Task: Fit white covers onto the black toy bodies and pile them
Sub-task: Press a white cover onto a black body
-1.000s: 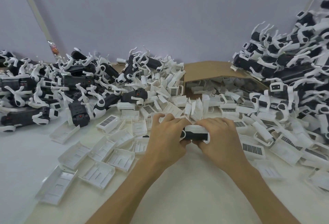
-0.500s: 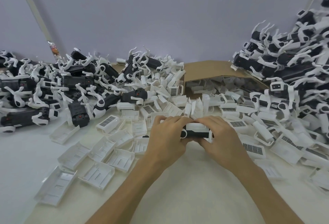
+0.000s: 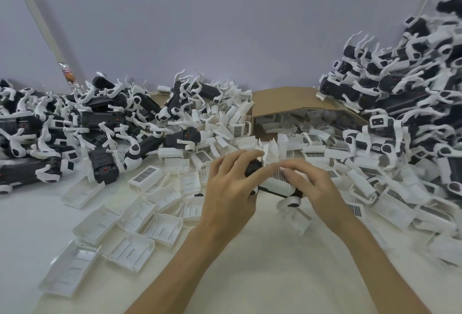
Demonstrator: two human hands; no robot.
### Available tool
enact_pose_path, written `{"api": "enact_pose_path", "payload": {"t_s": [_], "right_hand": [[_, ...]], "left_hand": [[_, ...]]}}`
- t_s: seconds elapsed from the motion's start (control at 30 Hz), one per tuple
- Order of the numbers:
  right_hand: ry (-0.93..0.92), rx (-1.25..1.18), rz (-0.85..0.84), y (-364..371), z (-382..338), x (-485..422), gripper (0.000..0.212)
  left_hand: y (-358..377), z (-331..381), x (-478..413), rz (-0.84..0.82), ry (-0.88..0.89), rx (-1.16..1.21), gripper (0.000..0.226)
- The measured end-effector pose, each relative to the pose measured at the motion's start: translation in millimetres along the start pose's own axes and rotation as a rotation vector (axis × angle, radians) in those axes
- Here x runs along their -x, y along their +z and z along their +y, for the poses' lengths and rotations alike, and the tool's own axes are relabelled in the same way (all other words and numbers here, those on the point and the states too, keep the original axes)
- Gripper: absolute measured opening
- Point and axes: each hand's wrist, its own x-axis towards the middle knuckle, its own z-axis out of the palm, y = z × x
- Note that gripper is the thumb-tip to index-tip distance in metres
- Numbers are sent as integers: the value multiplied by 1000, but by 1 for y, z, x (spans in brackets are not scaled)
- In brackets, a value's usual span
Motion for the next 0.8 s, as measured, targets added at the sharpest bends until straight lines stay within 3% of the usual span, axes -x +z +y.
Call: {"api": "enact_pose_path", "payload": {"t_s": [0.17, 0.3, 0.47, 0.53, 0.63, 0.7, 0.8], "right_hand": [[76, -170, -276, -7, -3, 4, 29], [129, -191, -472, 2, -4, 9, 35], [144, -274, -204, 21, -2, 7, 42], [100, -264, -129, 22, -3, 6, 38], [32, -230, -48, 18, -4, 5, 42], [-19, -165, -26, 16, -4, 6, 49], [-82, -57, -41, 19, -5, 8, 43]], "left_hand": [[-3, -7, -2, 149, 17, -51, 52], [-2, -11, -2, 159, 18, -24, 58], [-3, -8, -5, 51, -245, 46, 70], [-6, -5, -8, 4, -436, 290, 64], [-11, -6, -14, -100, -748, 801, 32], [-13, -3, -16, -218, -815, 967, 22], [-11, 3, -14, -289, -776, 1050, 24]]}}
